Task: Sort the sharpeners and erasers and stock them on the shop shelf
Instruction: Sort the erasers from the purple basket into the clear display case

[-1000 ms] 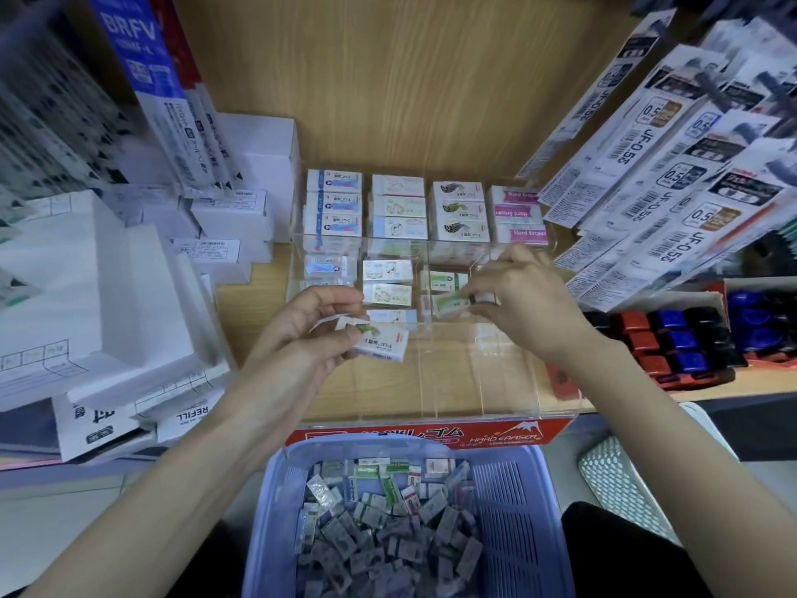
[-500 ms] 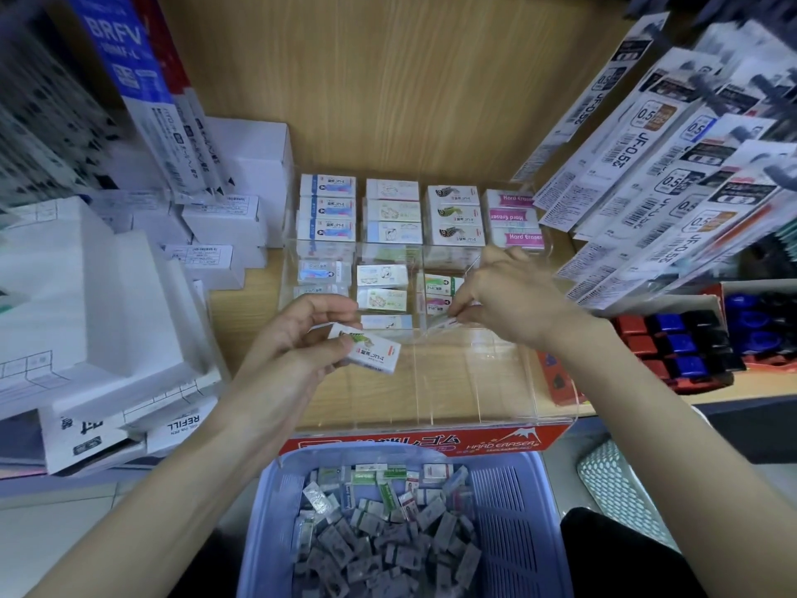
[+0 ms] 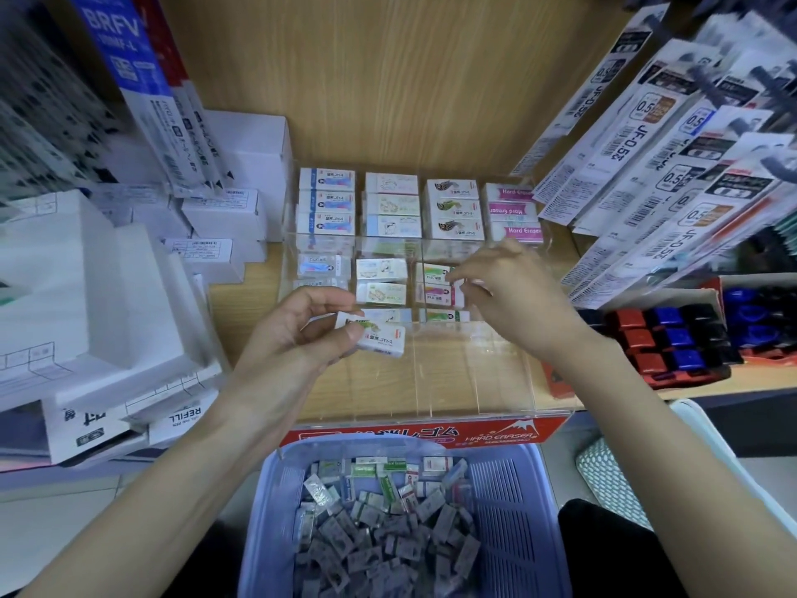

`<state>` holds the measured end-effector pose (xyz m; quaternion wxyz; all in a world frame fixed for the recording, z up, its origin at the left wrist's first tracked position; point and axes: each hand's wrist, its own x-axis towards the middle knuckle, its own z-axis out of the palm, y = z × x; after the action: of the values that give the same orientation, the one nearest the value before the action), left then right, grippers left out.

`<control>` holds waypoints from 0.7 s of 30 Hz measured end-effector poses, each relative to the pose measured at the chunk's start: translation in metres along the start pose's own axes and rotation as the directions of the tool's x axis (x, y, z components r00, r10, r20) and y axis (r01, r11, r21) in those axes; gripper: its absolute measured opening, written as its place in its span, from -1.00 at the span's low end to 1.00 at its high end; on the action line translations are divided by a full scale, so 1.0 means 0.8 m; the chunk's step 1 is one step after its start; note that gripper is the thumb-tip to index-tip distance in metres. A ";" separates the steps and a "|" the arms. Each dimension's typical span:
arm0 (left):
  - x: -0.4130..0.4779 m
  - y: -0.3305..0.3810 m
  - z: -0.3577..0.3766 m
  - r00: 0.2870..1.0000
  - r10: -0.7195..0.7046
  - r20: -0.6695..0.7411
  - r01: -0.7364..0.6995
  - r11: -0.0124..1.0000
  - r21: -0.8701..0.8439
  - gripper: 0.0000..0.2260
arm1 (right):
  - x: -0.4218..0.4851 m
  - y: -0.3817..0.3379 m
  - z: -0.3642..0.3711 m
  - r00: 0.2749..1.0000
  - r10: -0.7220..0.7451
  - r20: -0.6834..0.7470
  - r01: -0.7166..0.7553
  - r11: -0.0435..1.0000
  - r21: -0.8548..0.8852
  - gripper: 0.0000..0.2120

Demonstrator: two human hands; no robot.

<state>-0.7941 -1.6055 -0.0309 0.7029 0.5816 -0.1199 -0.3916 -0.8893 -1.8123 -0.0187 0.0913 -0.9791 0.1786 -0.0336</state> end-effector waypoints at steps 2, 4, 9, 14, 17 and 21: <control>0.000 0.000 0.000 1.000 0.023 -0.008 -0.023 1.000 -0.001 -0.78 | -0.019 -0.028 -0.012 0.998 0.055 -0.042 -0.032 0.908 0.417 -0.77; -0.001 0.001 0.001 0.999 0.047 0.001 -0.047 0.999 0.016 -0.76 | -0.034 -0.062 -0.020 0.997 -0.068 0.047 0.027 0.809 0.588 -0.67; 0.000 0.001 0.003 0.997 0.079 0.009 -0.079 0.997 -0.012 -0.73 | -0.035 -0.079 -0.002 0.990 -0.124 -0.070 0.142 0.889 0.435 -0.62; -0.002 -0.002 0.000 0.995 0.064 0.075 -0.078 0.976 0.205 -0.58 | -0.048 -0.072 0.005 0.989 -0.116 -0.090 0.143 0.898 0.416 -0.71; -0.006 -0.006 0.004 0.995 0.021 0.093 -0.052 0.940 0.337 -0.56 | -0.059 -0.075 0.010 0.992 -0.014 -0.124 0.072 0.875 0.479 -0.72; -0.007 -0.008 0.007 0.994 -0.095 0.051 0.089 0.991 0.097 -0.65 | -0.072 -0.092 0.020 0.979 0.143 -0.148 -0.024 0.793 0.608 -0.71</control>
<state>-0.8042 -1.6060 -0.0337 0.6521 0.6081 -0.1307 -0.4334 -0.9164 -1.7214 -0.0224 0.3824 -0.8825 0.2097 -0.1761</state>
